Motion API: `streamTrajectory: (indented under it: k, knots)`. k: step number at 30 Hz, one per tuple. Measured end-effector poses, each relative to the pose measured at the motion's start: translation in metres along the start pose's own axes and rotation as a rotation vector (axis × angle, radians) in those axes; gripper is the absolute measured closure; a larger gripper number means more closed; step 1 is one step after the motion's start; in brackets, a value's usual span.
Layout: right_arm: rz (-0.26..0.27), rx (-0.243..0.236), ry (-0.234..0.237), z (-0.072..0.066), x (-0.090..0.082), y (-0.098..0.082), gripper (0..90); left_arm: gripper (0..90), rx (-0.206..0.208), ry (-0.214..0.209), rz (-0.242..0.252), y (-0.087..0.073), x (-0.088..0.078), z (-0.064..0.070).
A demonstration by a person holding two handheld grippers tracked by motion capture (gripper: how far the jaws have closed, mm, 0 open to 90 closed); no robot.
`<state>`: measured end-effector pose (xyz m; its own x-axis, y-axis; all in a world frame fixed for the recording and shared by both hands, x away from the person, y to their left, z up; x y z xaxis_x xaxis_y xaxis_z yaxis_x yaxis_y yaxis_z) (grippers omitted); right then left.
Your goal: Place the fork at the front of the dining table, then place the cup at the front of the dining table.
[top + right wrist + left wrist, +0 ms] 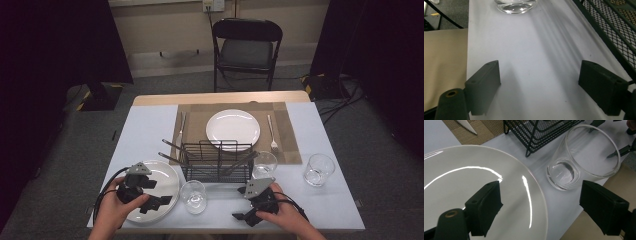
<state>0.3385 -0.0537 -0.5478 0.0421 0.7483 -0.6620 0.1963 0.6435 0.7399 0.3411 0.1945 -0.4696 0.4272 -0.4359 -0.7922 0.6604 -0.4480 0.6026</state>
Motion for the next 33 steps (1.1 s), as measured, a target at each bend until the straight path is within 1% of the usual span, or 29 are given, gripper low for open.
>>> streamTrajectory:
  k: [1, 3, 8, 10, 13, 15, 16, 19, 22, 24, 26, 29, 30, 31, 33]
  knots:
    - [0.000, 0.000, -0.001, 0.000, 0.000, 0.000, 16.1, 17.0, -0.003, 0.004, 0.000, 0.001, 0.000, 0.000]
    - [0.000, 0.000, 0.002, 0.000, 0.000, 0.000, 16.1, 17.0, 0.003, 0.002, 0.006, 0.004, 0.000, 0.000]
    - [0.000, 0.000, 0.001, 0.000, 0.000, 0.000, 16.1, 17.0, -0.003, 0.002, 0.012, 0.008, 0.001, 0.001]
    - [0.000, 0.000, 0.000, 0.000, 0.000, 0.000, 16.1, 17.0, 0.002, -0.001, 0.006, 0.008, 0.001, 0.002]
    - [0.000, 0.000, 0.000, 0.000, 0.000, 0.000, 16.1, 17.0, -0.005, 0.002, -0.006, 0.007, 0.002, 0.002]
    - [0.001, 0.000, 0.000, 0.000, 0.000, 0.000, 16.1, 17.0, -0.008, -0.009, 0.012, 0.009, 0.001, 0.003]
    - [0.001, 0.000, 0.000, 0.000, 0.000, 0.000, 16.1, 17.0, -0.017, -0.007, 0.013, 0.009, 0.001, 0.003]
    - [0.000, 0.000, 0.000, 0.000, 0.000, 0.000, 16.1, 17.0, -0.015, -0.012, 0.017, 0.009, 0.000, 0.004]
    - [0.001, 0.000, 0.002, 0.000, 0.000, 0.000, 16.1, 17.0, -0.012, -0.008, 0.011, 0.009, 0.000, 0.004]
    - [0.001, 0.000, 0.002, 0.000, 0.000, 0.000, 16.1, 17.0, -0.023, -0.013, 0.009, 0.009, 0.000, 0.005]
    - [0.001, 0.000, 0.001, 0.000, 0.000, 0.000, 16.1, 17.0, -0.026, -0.006, 0.008, 0.009, -0.001, 0.005]
    - [0.000, 0.001, 0.001, 0.000, 0.000, 0.000, 16.1, 17.0, -0.018, -0.013, 0.000, 0.009, -0.001, 0.007]
    - [0.000, 0.000, 0.001, 0.000, 0.000, 0.000, 16.1, 17.0, -0.019, -0.008, -0.001, 0.010, -0.001, 0.007]
    - [0.000, 0.000, -0.001, 0.000, 0.000, 0.000, 16.1, 17.0, -0.025, -0.016, -0.009, 0.010, -0.001, 0.008]
    - [0.000, 0.000, -0.001, 0.000, 0.000, 0.000, 16.1, 17.0, -0.024, -0.015, 0.001, 0.012, -0.002, 0.010]
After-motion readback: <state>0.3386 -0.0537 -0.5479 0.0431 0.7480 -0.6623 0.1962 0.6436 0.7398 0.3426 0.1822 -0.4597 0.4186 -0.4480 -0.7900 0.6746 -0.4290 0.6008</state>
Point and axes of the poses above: each handheld gripper's, and its own axes: x roughly forward along the jaws, y roughly out of its top, z roughly to its right, the point moved 10 cm from there along x, roughly forward along the jaws, and after that the axes turned 9 degrees about y, right-handed, at the moved point
